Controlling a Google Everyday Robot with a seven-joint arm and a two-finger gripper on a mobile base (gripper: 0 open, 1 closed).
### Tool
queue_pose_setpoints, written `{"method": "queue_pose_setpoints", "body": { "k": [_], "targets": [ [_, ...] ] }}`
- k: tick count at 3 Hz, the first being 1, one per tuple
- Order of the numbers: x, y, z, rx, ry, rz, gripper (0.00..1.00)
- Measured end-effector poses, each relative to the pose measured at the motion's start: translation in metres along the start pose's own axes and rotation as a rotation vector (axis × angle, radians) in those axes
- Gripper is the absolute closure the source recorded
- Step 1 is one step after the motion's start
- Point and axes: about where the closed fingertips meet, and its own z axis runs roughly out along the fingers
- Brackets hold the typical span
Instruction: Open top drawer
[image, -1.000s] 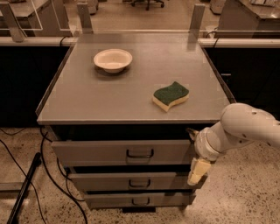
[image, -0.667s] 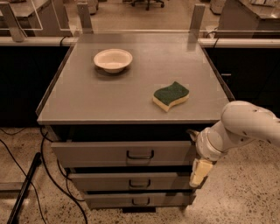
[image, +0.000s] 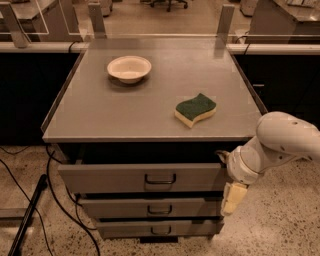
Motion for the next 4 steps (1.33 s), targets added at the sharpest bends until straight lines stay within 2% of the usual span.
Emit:
{"method": "queue_pose_setpoints", "body": {
  "k": [2,4],
  "targets": [
    [0.007,0.028,-0.012,-0.151,-0.017,0.009,0.0],
    [0.007,0.043,-0.017,-0.25,-0.023,0.008,0.0]
  ]
}}
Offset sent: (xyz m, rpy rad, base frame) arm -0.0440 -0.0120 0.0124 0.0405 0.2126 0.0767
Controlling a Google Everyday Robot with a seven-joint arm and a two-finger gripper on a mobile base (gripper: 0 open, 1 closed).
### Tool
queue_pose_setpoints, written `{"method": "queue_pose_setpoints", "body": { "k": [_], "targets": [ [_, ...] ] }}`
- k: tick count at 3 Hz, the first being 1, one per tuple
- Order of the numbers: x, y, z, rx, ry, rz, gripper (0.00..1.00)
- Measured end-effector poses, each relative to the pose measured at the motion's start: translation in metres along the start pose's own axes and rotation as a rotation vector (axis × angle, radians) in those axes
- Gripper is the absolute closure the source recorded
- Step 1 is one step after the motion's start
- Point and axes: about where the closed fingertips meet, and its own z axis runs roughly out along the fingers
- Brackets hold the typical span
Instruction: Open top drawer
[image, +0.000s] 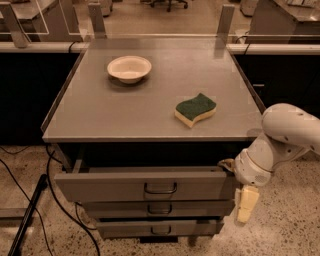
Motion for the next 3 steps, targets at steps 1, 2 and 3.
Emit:
{"method": "queue_pose_setpoints", "body": {
  "k": [1,2,3],
  "targets": [
    [-0.001,0.0,-0.002,0.0,0.0,0.0,0.0],
    [0.001,0.018,-0.003,-0.064,0.002,0.008,0.0],
    [0.003,0.04,-0.008,-0.129,0.009,0.017,0.0]
  ]
}}
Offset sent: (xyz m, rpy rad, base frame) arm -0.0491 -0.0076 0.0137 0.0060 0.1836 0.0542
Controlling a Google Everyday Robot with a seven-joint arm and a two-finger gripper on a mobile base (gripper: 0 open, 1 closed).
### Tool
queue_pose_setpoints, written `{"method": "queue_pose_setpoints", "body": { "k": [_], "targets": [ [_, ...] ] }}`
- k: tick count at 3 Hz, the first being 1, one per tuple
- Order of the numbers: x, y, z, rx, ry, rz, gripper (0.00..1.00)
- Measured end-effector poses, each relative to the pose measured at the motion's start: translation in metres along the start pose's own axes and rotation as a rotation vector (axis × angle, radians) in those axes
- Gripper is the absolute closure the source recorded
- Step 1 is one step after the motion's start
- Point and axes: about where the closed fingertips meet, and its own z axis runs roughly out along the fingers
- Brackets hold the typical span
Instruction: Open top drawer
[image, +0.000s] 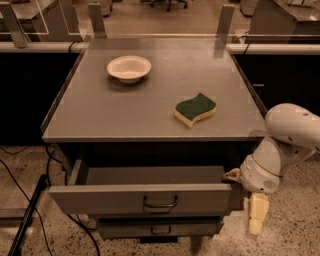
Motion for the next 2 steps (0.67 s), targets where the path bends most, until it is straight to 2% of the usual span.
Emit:
{"method": "queue_pose_setpoints", "body": {
  "k": [1,2],
  "targets": [
    [0.0019,0.0256,-0.0038,-0.044,0.005,0.013,0.0],
    [0.0018,0.0261,-0.0039,-0.045,0.006,0.013,0.0]
  ]
}}
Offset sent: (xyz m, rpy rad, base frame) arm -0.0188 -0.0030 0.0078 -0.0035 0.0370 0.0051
